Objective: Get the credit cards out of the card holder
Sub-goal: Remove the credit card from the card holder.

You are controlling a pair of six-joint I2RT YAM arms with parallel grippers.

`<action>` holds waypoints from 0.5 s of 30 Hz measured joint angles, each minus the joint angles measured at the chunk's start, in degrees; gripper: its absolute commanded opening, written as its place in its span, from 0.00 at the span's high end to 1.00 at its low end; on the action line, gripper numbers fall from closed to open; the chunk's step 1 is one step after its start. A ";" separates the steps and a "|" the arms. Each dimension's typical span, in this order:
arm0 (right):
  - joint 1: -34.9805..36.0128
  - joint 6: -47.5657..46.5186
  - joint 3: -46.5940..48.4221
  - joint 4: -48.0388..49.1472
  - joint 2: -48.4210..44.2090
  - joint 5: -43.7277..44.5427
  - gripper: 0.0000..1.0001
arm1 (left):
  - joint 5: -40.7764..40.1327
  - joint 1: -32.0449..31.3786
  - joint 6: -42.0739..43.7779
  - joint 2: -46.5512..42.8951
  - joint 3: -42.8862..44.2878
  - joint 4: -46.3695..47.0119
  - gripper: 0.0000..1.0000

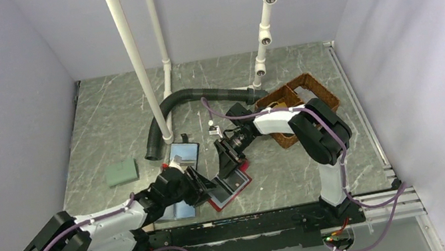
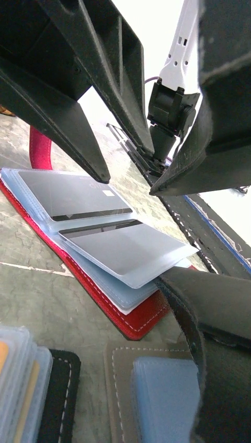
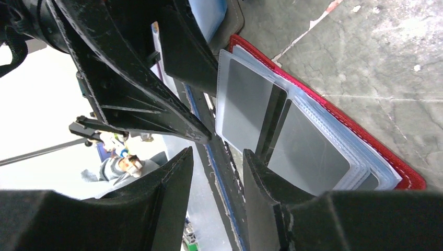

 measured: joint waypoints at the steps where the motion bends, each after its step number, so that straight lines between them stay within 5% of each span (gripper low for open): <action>1: 0.00 -0.13 0.00 -0.17 0.00 0.26 0.57 | -0.28 0.00 -0.11 -0.61 -0.24 -0.20 0.45; 5: 0.02 -0.52 0.00 -0.57 0.00 1.29 0.58 | -1.55 0.00 -1.31 -3.28 -1.36 -0.72 0.57; 13: 0.07 -1.27 0.00 -1.31 0.00 1.57 0.58 | -3.04 0.48 -3.15 -2.45 -3.34 0.55 0.61; 15: 0.07 -1.49 0.00 -1.33 0.00 1.57 0.58 | -2.91 0.66 -3.13 -0.50 -3.08 1.95 0.74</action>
